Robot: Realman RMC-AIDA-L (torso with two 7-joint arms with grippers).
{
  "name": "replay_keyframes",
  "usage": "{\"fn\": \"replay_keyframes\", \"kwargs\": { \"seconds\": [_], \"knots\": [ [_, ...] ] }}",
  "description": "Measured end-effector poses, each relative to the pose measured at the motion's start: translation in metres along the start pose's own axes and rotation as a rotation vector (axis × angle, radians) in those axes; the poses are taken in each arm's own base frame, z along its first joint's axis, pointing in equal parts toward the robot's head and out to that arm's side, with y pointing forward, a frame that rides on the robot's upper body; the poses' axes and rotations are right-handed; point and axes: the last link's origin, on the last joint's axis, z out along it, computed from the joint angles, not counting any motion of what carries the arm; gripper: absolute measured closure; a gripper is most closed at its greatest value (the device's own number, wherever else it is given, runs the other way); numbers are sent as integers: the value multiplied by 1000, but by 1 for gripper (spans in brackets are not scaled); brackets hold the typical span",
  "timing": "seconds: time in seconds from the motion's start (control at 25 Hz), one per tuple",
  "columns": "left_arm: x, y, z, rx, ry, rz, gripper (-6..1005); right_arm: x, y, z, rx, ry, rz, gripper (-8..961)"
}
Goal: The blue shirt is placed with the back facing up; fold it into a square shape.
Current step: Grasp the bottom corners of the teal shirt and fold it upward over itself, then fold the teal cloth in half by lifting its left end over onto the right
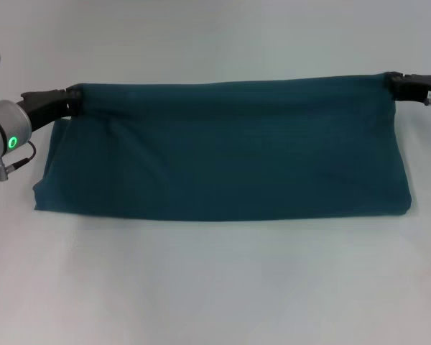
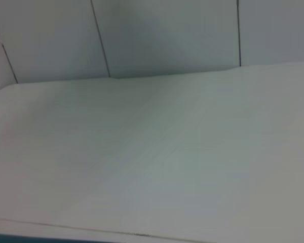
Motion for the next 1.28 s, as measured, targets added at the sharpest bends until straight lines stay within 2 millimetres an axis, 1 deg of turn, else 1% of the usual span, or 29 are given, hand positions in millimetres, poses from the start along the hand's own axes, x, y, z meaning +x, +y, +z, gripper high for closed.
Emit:
{"fn": "replay_keyframes", "kwargs": {
  "seconds": [0.2, 0.44, 0.76, 0.88, 1.0, 1.08, 1.28],
  "knots": [
    [1, -1, 1, 9, 9, -3, 968, -3, 3, 4, 4, 4, -20, 921],
    [1, 1, 3, 11, 7, 9, 947, -3, 6, 6, 8, 12, -32, 920],
    [-2, 8, 5, 2, -5, 20, 918, 2, 10, 9, 10, 35, -64, 877],
    [0, 6, 9, 57, 2, 8, 908, 1, 10, 10, 27, 40, -89, 861],
    [1, 1, 10, 111, 11, -20, 897, 0, 7, 10, 48, 38, -92, 720],
    [2, -1, 9, 121, 19, -34, 823, -1, 6, 9, 53, 35, -87, 626],
    [0, -9, 3, 136, 41, -72, 628, -2, 0, 5, 52, 29, -62, 516]
  ]
}}
